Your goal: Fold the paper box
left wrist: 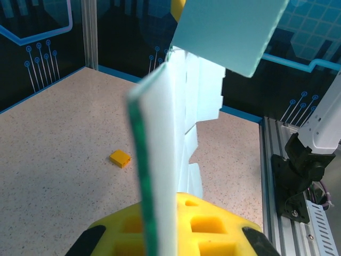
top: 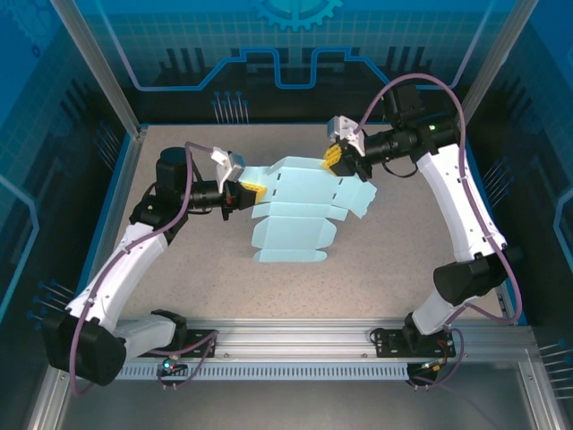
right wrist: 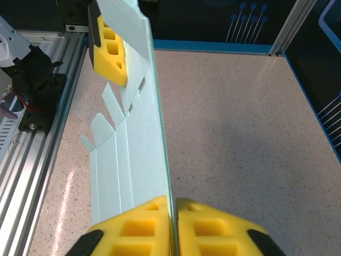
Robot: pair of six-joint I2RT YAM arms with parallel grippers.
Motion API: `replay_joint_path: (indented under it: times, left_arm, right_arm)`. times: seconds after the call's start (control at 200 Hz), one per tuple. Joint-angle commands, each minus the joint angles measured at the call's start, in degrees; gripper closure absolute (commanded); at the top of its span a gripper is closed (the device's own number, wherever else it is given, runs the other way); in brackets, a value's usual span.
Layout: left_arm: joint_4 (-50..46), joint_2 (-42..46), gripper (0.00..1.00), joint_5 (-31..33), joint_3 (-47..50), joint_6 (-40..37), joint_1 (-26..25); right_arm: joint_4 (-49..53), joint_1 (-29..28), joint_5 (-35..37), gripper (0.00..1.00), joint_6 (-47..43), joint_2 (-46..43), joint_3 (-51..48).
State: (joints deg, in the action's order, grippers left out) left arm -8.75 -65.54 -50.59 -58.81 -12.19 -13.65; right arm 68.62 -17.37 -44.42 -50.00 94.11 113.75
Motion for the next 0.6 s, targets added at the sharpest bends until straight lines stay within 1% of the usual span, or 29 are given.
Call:
replay_joint_path:
  times: [0.0,0.055,0.115,0.18,0.35,0.425,0.595]
  left_arm:
    - [4.98,0.53,1.00,-1.35,-0.36,3.41,0.38]
    - [8.46,0.31,1.00,-0.54,0.71,7.51,0.36]
    - [9.81,-0.31,1.00,0.67,1.11,11.27,0.38]
    - [9.39,-0.95,1.00,1.91,0.74,14.08,0.31]
    - [5.81,-1.98,0.99,4.56,-0.43,17.78,0.38]
    - [5.16,-2.34,0.99,5.31,-0.56,19.57,0.38]
    - [2.43,-4.02,0.99,5.37,-2.77,22.13,0.55]
  right_arm:
    - [0.46,-0.43,1.41,0.92,1.43,0.59,1.13]
    - [-1.08,-0.47,2.87,0.94,2.68,0.02,0.28]
    - [-4.02,-0.68,5.34,0.96,4.58,-1.23,-1.76]
    - [-8.10,-1.29,8.49,0.95,6.23,-3.01,-4.84]
    - [-18.71,-3.35,16.10,0.97,9.64,-8.55,-13.84]
    - [-22.91,-5.13,22.05,0.97,10.44,-10.73,-17.98]
    - [-30.01,-11.45,37.77,0.98,10.48,-14.81,-26.17]
